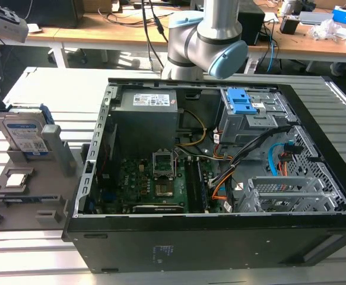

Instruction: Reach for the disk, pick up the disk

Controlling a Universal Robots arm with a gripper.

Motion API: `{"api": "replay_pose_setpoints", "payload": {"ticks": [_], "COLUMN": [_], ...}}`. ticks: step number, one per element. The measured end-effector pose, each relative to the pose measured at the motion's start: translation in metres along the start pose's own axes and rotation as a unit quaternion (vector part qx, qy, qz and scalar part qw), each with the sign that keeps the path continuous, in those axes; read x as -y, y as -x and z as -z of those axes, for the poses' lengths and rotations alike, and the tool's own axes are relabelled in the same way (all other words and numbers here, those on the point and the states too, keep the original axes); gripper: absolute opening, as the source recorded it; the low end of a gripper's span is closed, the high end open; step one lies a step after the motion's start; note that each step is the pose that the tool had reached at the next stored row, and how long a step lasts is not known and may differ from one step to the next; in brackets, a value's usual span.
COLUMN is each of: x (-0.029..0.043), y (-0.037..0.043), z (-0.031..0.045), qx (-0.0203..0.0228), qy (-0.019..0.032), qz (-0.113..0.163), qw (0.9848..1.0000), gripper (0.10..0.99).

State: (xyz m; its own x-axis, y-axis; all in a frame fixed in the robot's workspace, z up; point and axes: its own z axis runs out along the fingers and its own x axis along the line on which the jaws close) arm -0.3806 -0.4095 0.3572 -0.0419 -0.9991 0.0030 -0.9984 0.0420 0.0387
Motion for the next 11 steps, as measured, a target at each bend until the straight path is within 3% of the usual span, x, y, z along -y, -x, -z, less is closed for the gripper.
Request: {"api": "replay_pose_setpoints", "payload": {"ticks": [3, 11], "x": [-0.0001, -0.0011], "y": [0.0006, 0.0271], "z": [0.0000, 0.0000], "qx": [0.0000, -0.0003], "qy": [0.0000, 0.0000], "qz": [0.000, 0.000], "qw": [1.0000, 1.0000], "gripper": [0.427, 0.427]}}
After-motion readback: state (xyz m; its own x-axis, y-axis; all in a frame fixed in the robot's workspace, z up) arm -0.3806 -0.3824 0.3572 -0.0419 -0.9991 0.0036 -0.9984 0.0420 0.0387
